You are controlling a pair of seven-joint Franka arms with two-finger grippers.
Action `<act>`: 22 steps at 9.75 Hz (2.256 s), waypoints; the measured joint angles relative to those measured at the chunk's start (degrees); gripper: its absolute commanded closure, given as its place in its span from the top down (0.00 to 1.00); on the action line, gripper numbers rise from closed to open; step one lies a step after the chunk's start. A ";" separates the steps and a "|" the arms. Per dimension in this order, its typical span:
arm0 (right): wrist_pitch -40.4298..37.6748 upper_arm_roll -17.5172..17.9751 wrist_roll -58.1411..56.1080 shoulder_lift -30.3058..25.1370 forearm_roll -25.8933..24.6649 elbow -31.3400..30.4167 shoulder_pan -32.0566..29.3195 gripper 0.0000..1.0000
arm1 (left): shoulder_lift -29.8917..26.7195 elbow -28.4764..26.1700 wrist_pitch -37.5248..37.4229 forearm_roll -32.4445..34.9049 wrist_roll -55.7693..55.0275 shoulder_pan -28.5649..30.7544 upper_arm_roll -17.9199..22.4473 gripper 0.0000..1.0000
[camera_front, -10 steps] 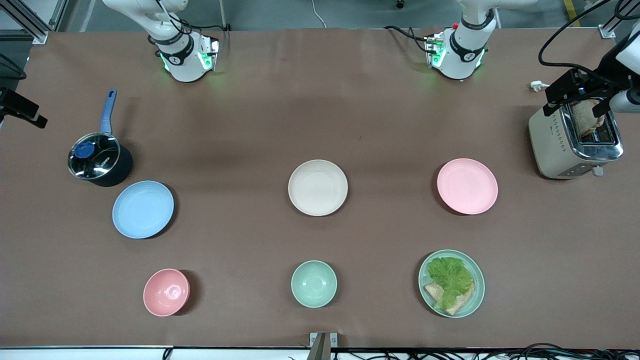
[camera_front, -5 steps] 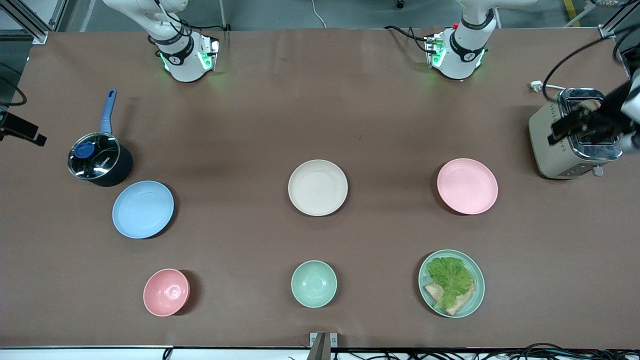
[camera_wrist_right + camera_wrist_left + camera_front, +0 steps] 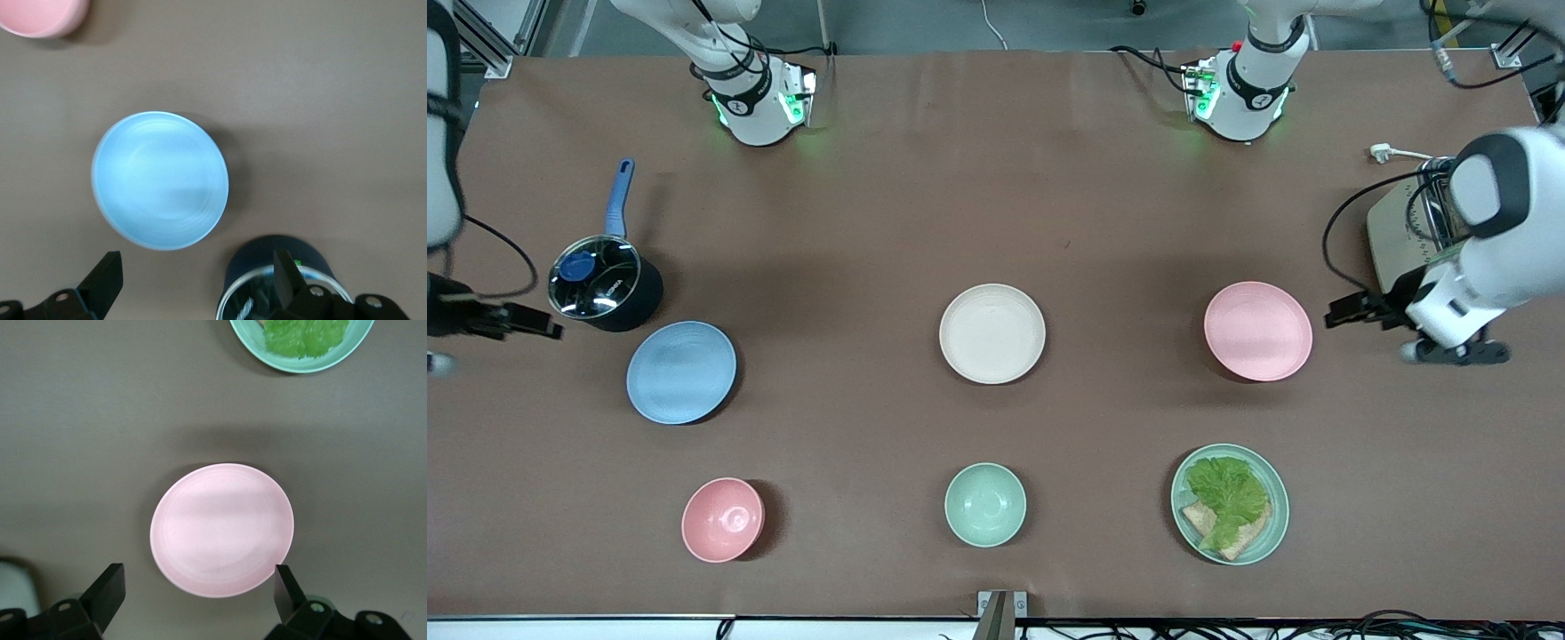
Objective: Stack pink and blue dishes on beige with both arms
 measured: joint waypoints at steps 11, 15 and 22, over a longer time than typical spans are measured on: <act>19.62 0.20 -7.25 13.99 11.75 -7.31 0.66 0.01 | 12.54 -8.69 12.15 -11.18 22.38 1.88 3.08 0.14; 18.37 0.08 -10.12 13.29 12.35 -6.33 0.65 0.01 | 12.01 -9.18 13.39 -11.94 22.43 2.21 3.15 0.00; -14.92 -2.38 9.12 4.68 8.01 11.01 2.89 0.01 | 0.86 -8.19 9.07 -11.92 -6.27 1.71 -18.53 0.00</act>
